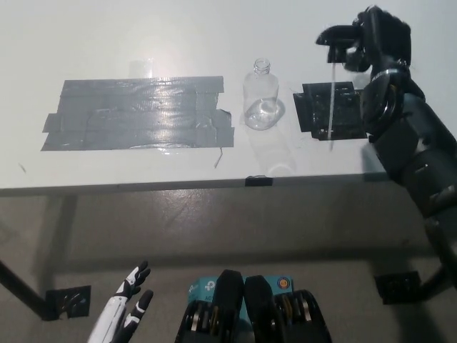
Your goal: The robot grabs the black lid of the spray bottle on the desk and places it on the black area of the desk
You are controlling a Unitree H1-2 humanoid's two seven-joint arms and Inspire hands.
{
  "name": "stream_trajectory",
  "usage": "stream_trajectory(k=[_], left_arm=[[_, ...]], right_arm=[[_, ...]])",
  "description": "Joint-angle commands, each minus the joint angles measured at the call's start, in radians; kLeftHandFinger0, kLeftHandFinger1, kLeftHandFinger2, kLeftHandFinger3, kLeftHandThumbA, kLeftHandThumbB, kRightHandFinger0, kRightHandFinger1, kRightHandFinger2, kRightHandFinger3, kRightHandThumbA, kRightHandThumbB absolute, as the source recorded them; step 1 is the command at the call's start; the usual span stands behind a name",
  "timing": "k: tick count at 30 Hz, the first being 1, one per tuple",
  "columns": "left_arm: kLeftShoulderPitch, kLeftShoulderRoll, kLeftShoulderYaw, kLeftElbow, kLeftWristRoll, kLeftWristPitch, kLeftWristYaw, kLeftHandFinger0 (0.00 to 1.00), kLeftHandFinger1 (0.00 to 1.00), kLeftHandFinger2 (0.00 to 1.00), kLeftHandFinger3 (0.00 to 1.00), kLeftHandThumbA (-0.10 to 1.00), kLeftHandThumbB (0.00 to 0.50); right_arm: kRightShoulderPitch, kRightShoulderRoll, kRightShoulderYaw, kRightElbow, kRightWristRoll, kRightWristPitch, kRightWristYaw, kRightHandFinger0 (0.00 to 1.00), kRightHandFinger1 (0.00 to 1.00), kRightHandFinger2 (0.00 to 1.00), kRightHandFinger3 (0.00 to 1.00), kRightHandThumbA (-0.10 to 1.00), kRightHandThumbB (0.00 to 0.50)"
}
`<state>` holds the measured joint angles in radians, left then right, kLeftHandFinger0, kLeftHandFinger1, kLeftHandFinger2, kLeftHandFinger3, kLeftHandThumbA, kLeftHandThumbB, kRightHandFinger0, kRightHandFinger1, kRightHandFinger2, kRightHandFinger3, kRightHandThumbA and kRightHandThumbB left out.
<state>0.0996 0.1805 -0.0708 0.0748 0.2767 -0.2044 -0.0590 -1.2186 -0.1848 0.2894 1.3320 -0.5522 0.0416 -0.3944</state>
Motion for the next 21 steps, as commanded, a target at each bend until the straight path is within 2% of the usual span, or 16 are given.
stream_trajectory(k=[1,2,3,4,5,9,13,14,17,21], left_arm=[[-0.007,0.013,0.002,-0.024,0.004,-0.030,0.015,1.00,1.00,1.00,1.00,1.00,0.206],[-0.008,0.013,0.003,-0.023,0.001,-0.030,0.015,1.00,1.00,1.00,1.00,1.00,0.205],[-0.009,0.013,0.004,-0.019,-0.002,-0.039,0.016,1.00,1.00,1.00,1.00,1.00,0.201],[-0.012,0.014,0.005,-0.018,-0.006,-0.041,0.015,1.00,1.00,1.00,1.00,1.00,0.206],[-0.012,0.014,0.005,-0.019,-0.006,-0.039,0.014,1.00,1.00,1.00,1.00,1.00,0.207],[-0.015,0.016,0.007,-0.027,-0.002,-0.035,0.015,1.00,1.00,1.00,1.00,1.00,0.205],[-0.028,0.019,0.010,-0.024,0.005,-0.030,0.017,1.00,1.00,1.00,1.00,1.00,0.212],[-0.030,0.019,0.010,-0.023,0.005,-0.028,0.017,1.00,1.00,1.00,1.00,1.00,0.213],[-0.031,0.016,0.012,-0.024,0.003,-0.023,0.016,1.00,1.00,1.00,1.00,1.00,0.220],[-0.047,0.015,0.013,-0.022,0.006,-0.023,0.019,1.00,1.00,1.00,1.00,1.00,0.214]], right_arm=[[-0.074,-0.012,-0.001,0.010,0.045,0.052,0.165,0.62,0.78,1.00,1.00,0.84,0.153],[-0.077,-0.012,-0.004,0.015,0.052,0.067,0.187,0.72,0.92,1.00,1.00,0.84,0.165],[-0.076,-0.014,-0.011,0.019,0.063,0.079,0.206,0.85,1.00,1.00,1.00,0.77,0.177],[-0.074,-0.017,-0.016,0.020,0.072,0.079,0.216,0.97,1.00,1.00,1.00,0.72,0.189],[-0.072,-0.020,-0.018,0.021,0.076,0.080,0.221,1.00,1.00,1.00,1.00,0.69,0.197],[-0.072,-0.033,-0.022,0.021,0.089,0.100,0.251,1.00,1.00,1.00,1.00,0.72,0.227],[-0.093,-0.049,-0.009,0.031,0.093,0.126,0.309,1.00,1.00,1.00,1.00,0.54,0.244],[-0.095,-0.052,-0.006,0.031,0.091,0.128,0.316,1.00,1.00,1.00,1.00,0.54,0.252],[-0.100,-0.058,0.005,0.028,0.086,0.138,0.334,1.00,1.00,1.00,1.00,0.54,0.270],[-0.114,-0.072,0.012,0.019,0.086,0.142,0.355,1.00,1.00,1.00,1.00,0.67,0.285]])
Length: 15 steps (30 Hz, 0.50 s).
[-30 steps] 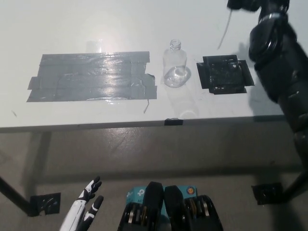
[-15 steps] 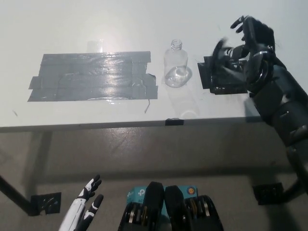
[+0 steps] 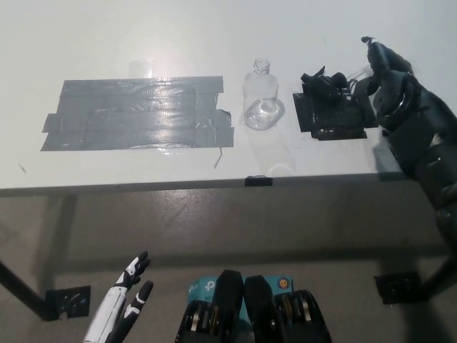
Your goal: The robot grabs the black lid of the spray bottle on the desk and places it on the black area of the desk
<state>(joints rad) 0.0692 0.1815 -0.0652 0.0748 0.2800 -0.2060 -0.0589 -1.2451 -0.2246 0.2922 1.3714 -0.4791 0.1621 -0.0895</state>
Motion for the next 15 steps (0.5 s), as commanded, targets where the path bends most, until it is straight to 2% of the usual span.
stream_trajectory(k=[1,3,4,6,9,12,14,15], left_arm=[[-0.022,0.014,0.008,-0.021,0.004,-0.019,0.020,1.00,1.00,1.00,1.00,1.00,0.213],[-0.050,0.015,0.016,-0.018,-0.001,-0.011,0.019,1.00,1.00,1.00,1.00,1.00,0.215],[-0.059,0.015,0.017,-0.018,-0.002,-0.009,0.019,1.00,1.00,1.00,1.00,1.00,0.218],[-0.092,0.016,0.022,-0.010,-0.005,-0.006,0.018,1.00,1.00,1.00,1.00,1.00,0.228],[-0.116,0.015,0.027,-0.004,-0.014,-0.015,0.016,1.00,1.00,1.00,1.00,1.00,0.252],[-0.115,0.014,0.027,-0.021,-0.014,-0.009,0.012,1.00,1.00,1.00,1.00,1.00,0.270],[-0.126,0.014,0.028,-0.020,-0.021,-0.011,0.010,1.00,1.00,1.00,1.00,1.00,0.280],[-0.128,0.015,0.028,-0.023,-0.026,-0.002,0.005,1.00,1.00,1.00,1.00,1.00,0.289]], right_arm=[[-0.094,-0.038,0.010,-0.025,0.013,0.014,0.054,1.00,1.00,1.00,1.00,0.73,0.288],[-0.121,-0.052,0.017,-0.046,0.006,-0.006,0.053,1.00,1.00,1.00,1.00,0.83,0.286],[-0.123,-0.061,0.007,-0.101,0.014,0.005,0.066,1.00,1.00,1.00,1.00,0.83,0.258],[-0.131,-0.087,-0.015,-0.198,0.028,-0.017,0.069,1.00,1.00,1.00,1.00,0.89,0.268],[-0.085,-0.122,-0.054,-0.444,0.053,0.017,0.110,1.00,1.00,1.00,1.00,0.96,0.286],[0.053,-0.154,-0.106,-0.847,0.088,0.058,0.161,1.00,1.00,1.00,1.00,0.98,0.256],[0.145,-0.168,-0.138,-1.094,0.121,0.096,0.202,1.00,1.00,1.00,1.00,0.99,0.251],[0.189,-0.174,-0.146,-1.199,0.127,0.107,0.212,1.00,1.00,1.00,1.00,1.00,0.270]])
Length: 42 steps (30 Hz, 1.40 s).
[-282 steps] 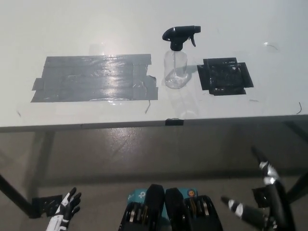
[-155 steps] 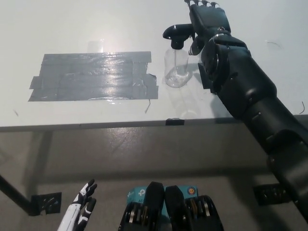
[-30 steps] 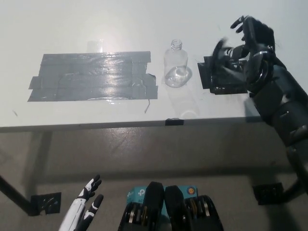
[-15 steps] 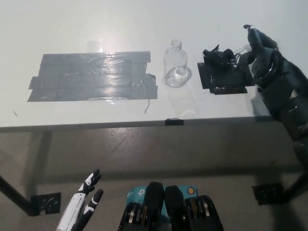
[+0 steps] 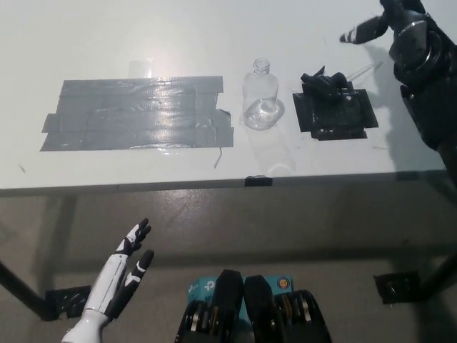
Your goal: The robot grabs the black lid of the spray bottle on the desk and places it on the black area of the desk
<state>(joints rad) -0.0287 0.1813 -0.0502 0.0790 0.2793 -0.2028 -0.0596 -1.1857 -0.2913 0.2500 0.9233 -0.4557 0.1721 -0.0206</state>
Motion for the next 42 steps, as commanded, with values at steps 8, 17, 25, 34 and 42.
stream_trajectory(k=[8,17,25,34,42], left_arm=[[-0.054,0.014,0.033,-0.043,-0.091,0.016,-0.015,1.00,1.00,1.00,1.00,1.00,0.324],[-0.033,0.011,0.035,-0.046,-0.112,0.024,-0.026,1.00,1.00,1.00,1.00,1.00,0.341],[-0.041,0.016,0.036,-0.024,-0.109,0.020,-0.024,1.00,1.00,1.00,1.00,1.00,0.345],[-0.049,0.019,0.045,-0.016,-0.125,0.027,-0.026,1.00,1.00,1.00,1.00,1.00,0.345],[-0.097,0.027,0.054,-0.015,-0.139,0.032,-0.036,1.00,1.00,1.00,1.00,1.00,0.342]], right_arm=[[0.432,-0.103,-0.167,-1.394,0.149,0.234,0.186,1.00,1.00,1.00,1.00,1.00,0.286],[0.816,-0.056,-0.170,-1.676,0.165,0.130,0.107,1.00,1.00,1.00,1.00,1.00,0.244],[1.004,0.028,-0.122,-1.712,0.154,-0.005,0.023,1.00,1.00,1.00,1.00,0.96,0.220],[1.140,0.118,-0.081,-1.448,0.125,-0.163,-0.067,1.00,1.00,1.00,1.00,0.86,0.212],[1.145,0.171,-0.132,-1.132,0.178,-0.262,-0.079,1.00,1.00,1.00,1.00,0.75,0.181]])
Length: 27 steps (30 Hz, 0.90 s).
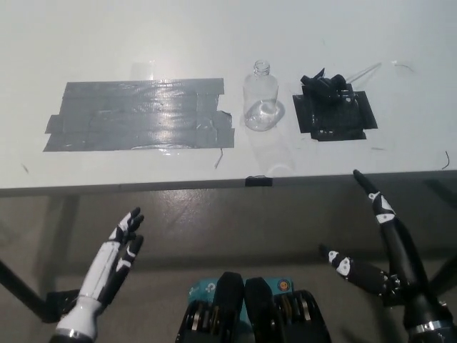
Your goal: The robot grabs the black lid of the spray bottle on the desk and places it on the black area of the desk
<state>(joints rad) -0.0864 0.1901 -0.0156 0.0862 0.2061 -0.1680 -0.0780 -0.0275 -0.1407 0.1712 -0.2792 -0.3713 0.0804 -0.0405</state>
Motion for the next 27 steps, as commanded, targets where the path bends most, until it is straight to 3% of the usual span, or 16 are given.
stream_trajectory(k=[1,10,14,27], left_arm=[[-0.047,0.018,0.021,-0.023,-0.070,0.001,-0.019,1.00,1.00,1.00,1.00,1.00,0.342],[-0.057,0.016,0.004,-0.031,-0.034,-0.005,-0.007,1.00,1.00,1.00,1.00,1.00,0.341],[-0.036,0.022,-0.006,-0.032,-0.027,-0.019,-0.011,1.00,1.00,1.00,1.00,1.00,0.313],[0.089,0.027,-0.016,-0.035,-0.030,-0.043,-0.002,1.00,1.00,1.00,1.00,1.00,0.286]], right_arm=[[-0.022,0.022,-0.062,0.086,0.107,-0.173,-0.051,1.00,1.00,1.00,1.00,0.76,0.180],[-0.030,0.021,-0.094,0.130,0.163,-0.185,0.006,1.00,1.00,1.00,1.00,0.81,0.162],[0.001,0.021,-0.091,0.130,0.173,-0.184,0.015,1.00,1.00,1.00,1.00,0.83,0.164],[0.100,0.019,-0.054,0.139,0.154,-0.207,0.033,1.00,1.00,1.00,1.00,0.81,0.150]])
